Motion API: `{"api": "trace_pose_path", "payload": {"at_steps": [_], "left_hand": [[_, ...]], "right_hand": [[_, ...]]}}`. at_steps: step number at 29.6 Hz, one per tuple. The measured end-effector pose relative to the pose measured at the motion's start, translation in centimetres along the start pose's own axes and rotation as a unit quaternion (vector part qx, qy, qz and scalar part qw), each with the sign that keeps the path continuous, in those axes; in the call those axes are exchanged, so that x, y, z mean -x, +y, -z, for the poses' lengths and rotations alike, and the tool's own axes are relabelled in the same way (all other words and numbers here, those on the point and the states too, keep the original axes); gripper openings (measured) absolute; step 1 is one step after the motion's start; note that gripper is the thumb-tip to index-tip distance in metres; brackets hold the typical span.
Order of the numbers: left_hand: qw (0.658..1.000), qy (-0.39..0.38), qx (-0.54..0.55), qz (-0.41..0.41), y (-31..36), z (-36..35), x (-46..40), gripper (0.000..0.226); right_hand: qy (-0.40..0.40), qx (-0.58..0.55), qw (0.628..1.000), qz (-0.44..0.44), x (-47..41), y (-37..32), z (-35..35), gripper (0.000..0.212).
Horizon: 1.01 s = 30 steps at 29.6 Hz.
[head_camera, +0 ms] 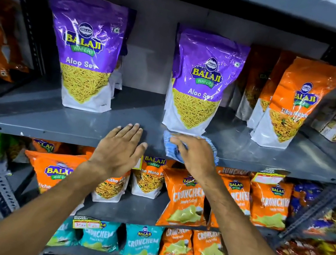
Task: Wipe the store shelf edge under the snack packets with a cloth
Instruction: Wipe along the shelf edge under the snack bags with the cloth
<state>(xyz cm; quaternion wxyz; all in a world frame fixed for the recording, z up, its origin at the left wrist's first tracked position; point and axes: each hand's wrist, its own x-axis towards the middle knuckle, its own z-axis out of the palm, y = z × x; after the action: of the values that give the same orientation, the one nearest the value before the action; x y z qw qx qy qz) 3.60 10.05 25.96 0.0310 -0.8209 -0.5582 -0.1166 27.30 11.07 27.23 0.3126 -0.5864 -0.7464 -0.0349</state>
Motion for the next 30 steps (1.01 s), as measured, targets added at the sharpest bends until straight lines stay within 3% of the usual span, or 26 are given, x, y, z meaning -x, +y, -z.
{"api": "trace_pose_path", "payload": {"at_steps": [2, 8, 11, 13, 16, 24, 30], "left_hand": [[1.0, 0.006, -0.001, 0.007, 0.0, -0.2, -0.1, 0.093], [1.0, -0.006, -0.011, 0.008, 0.2, -0.2, -0.1, 0.092], [1.0, -0.013, -0.012, 0.006, 0.0, -0.2, 0.0, 0.092], [1.0, -0.015, -0.003, 0.006, 0.0, 0.0, 0.1, 0.089], [1.0, -0.02, 0.01, 0.011, 0.1, 0.1, 0.0, 0.084], [0.999, -0.043, -0.019, 0.01, 0.7, 0.6, 0.2, 0.072], [0.999, -0.034, -0.011, -0.013, 3.4, 1.2, -0.4, 0.073]], "right_hand": [[0.005, 0.005, 1.0, -0.025, 0.2, 2.6, 1.2, 0.039], [0.054, 0.015, 0.991, -0.12, 0.6, 7.2, 4.9, 0.019], [0.075, 0.081, 0.985, -0.132, 1.3, 6.4, 5.4, 0.043], [0.02, 0.142, 0.976, -0.162, 2.1, 5.2, 4.9, 0.059], [-0.03, 0.138, 0.972, -0.19, 2.6, 4.6, 4.1, 0.063], [0.028, 0.078, 0.979, -0.185, 2.6, 4.5, 5.4, 0.054], [0.044, 0.116, 0.974, -0.188, 2.7, 8.4, 6.6, 0.038]]}}
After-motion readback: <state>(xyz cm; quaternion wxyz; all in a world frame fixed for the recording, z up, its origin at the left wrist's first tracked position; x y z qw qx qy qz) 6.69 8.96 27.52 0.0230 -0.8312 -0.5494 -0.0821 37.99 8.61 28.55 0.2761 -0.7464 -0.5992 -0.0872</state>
